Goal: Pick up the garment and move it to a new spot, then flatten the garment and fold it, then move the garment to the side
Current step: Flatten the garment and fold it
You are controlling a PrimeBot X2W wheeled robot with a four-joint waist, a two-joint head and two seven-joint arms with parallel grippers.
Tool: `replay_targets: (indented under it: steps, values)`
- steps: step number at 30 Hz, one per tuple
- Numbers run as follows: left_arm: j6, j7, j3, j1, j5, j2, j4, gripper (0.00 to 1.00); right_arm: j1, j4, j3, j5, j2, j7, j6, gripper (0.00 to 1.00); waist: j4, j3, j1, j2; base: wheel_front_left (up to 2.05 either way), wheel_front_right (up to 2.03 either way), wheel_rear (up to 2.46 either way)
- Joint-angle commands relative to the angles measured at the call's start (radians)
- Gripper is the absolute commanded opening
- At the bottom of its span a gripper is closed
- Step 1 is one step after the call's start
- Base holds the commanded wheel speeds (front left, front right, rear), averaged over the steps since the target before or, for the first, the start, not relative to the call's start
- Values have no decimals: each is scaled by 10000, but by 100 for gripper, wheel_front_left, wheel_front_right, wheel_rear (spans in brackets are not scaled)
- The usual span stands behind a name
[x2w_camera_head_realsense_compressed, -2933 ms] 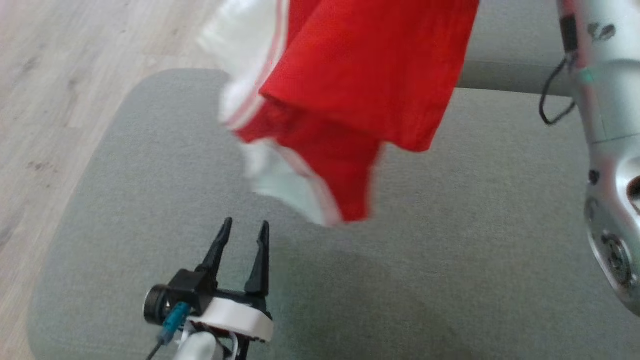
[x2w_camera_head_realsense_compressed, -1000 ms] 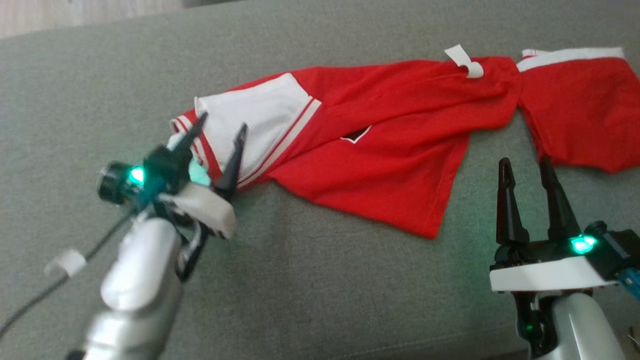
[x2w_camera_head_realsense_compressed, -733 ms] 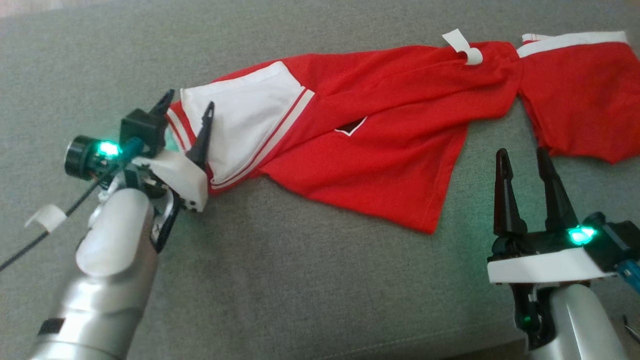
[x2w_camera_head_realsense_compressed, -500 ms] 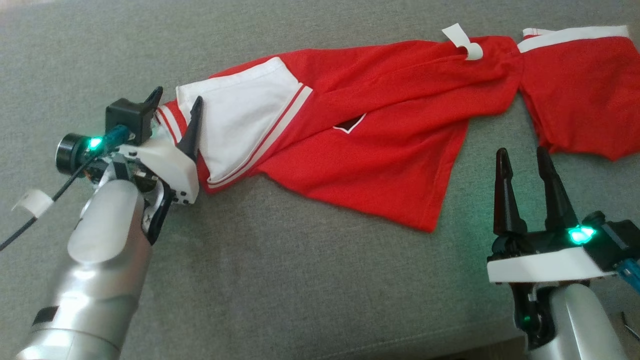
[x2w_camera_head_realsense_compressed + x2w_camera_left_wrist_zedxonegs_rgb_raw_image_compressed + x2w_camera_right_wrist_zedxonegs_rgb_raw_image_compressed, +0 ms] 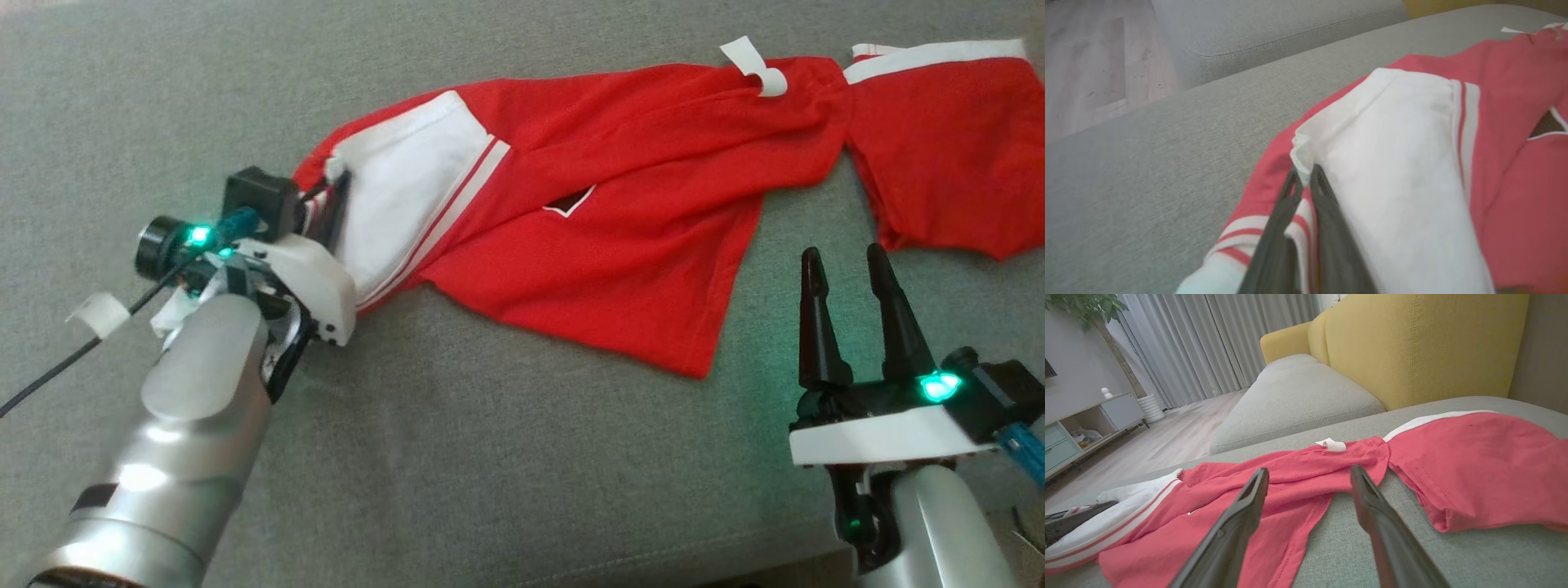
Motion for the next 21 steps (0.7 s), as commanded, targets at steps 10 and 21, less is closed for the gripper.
replay_targets:
  steps: [10, 21]
  values:
    - [17, -1218, -430, -986, -712, 888, -667, 0, -216, -14, 299, 67, -39, -91, -9, 100, -123, -397, 0, 0, 0, 0, 0]
    - [18, -695, 627, -2264, -2406, 1506, -692, 0, -343, 68, 772, 381, -39, -91, -9, 100, -719, -310, 0, 0, 0, 0, 0]
